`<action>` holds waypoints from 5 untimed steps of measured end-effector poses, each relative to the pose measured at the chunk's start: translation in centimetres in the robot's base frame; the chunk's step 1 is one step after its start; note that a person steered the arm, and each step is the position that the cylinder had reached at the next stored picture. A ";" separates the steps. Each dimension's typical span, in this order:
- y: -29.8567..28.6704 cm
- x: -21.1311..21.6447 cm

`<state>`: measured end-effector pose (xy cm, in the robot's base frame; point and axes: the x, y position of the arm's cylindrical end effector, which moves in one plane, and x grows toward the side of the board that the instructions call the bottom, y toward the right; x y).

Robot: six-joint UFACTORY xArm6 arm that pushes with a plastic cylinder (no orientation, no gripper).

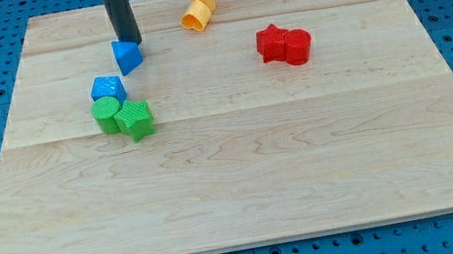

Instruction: Place the blue blocks above the green blocks

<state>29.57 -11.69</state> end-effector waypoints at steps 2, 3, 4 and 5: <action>5.4 1.5; 7.2 -0.2; 0.9 -0.9; -0.2 -0.4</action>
